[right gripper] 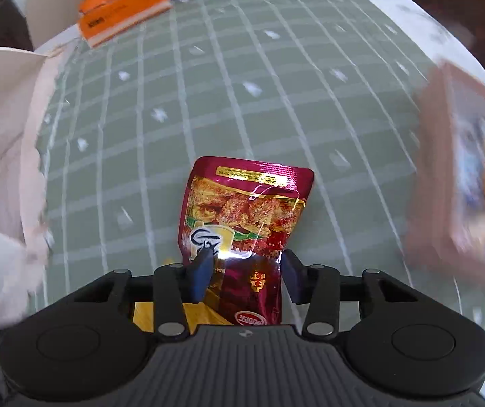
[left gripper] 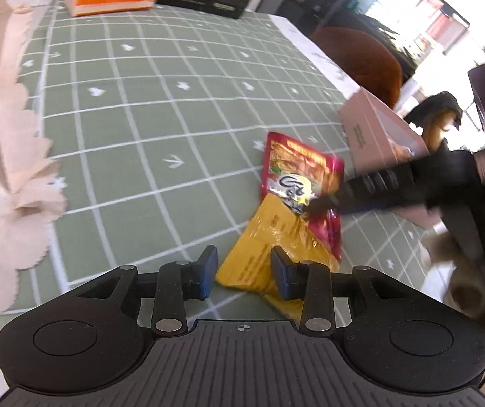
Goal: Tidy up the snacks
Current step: 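Grasp the red-pink spicy snack bag with the right tool, then grasp the yellow packet with the left tool while the right holds the spicy bag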
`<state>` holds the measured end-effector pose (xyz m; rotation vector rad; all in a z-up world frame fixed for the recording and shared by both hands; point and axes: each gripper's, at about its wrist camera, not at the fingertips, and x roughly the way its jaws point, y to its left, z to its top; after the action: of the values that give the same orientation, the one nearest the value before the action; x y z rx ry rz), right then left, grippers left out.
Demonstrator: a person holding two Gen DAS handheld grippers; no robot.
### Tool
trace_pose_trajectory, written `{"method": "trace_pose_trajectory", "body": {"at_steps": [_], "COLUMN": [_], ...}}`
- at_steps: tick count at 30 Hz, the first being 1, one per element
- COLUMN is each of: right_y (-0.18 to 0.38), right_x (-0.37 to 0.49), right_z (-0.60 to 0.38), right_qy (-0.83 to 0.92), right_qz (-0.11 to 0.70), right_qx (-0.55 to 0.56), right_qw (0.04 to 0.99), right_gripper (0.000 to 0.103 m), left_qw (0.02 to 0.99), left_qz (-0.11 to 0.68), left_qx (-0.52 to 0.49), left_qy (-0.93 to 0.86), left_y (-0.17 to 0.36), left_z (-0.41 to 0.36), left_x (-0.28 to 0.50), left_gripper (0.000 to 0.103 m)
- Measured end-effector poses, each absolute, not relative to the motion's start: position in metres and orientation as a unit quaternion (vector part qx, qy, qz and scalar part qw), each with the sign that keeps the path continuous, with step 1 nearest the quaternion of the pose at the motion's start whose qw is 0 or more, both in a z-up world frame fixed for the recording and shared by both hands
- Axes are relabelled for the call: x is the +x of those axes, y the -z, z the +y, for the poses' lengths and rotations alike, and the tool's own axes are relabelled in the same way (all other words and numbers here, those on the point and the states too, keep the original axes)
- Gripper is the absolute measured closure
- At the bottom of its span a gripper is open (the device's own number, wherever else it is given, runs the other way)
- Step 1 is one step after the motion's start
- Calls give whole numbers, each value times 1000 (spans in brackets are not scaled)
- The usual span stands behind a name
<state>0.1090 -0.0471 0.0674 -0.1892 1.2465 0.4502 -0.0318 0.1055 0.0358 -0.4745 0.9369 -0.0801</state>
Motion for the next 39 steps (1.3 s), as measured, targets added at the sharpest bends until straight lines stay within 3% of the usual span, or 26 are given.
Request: {"method": "trace_pose_trajectory", "body": {"at_steps": [2, 7, 9, 10, 11, 13, 17, 21, 23, 25, 29, 39], "right_y": [-64, -52, -56, -58, -60, -66, -68, -50, -43, -44, -55, -59], "right_x": [97, 70, 61, 60, 60, 65, 85, 122, 128, 123, 99, 59], "right_z": [-75, -126, -139, -142, -143, -144, -117, -60, -41, -42, -78, -178], "right_qy": [-189, -146, -136, -136, -135, -134, -143, -138, -143, -153, -188, -114], "right_qz": [589, 600, 593, 590, 589, 581, 572, 580, 587, 583, 574, 552], "right_qx": [-71, -40, -27, -14, 1, 37, 76, 21, -28, -40, -29, -21], "right_qw": [783, 786, 793, 796, 797, 802, 804, 802, 797, 797, 796, 826], "right_gripper": [84, 87, 83, 71, 52, 28, 26, 26, 17, 20, 52, 52], "left_qw": [863, 862, 865, 867, 867, 867, 864, 855, 849, 849, 848, 863], "left_qz": [453, 458, 455, 453, 452, 451, 455, 466, 476, 480, 483, 477], "left_qx": [-220, -205, -202, -203, -205, -209, -215, -227, -226, -219, -211, -158], "left_qy": [47, 68, 58, 50, 44, 36, 26, 28, 36, 45, 59, 46], "left_y": [-33, -32, -35, -36, -37, -40, -45, -41, -40, -40, -37, -42], "left_z": [99, 88, 88, 89, 92, 96, 97, 88, 80, 72, 56, 25], "left_x": [-29, -25, -27, -29, -31, -38, -52, -61, -62, -63, -53, -13], "left_gripper": [63, 63, 63, 63, 63, 63, 63, 63, 63, 63, 63, 57]}}
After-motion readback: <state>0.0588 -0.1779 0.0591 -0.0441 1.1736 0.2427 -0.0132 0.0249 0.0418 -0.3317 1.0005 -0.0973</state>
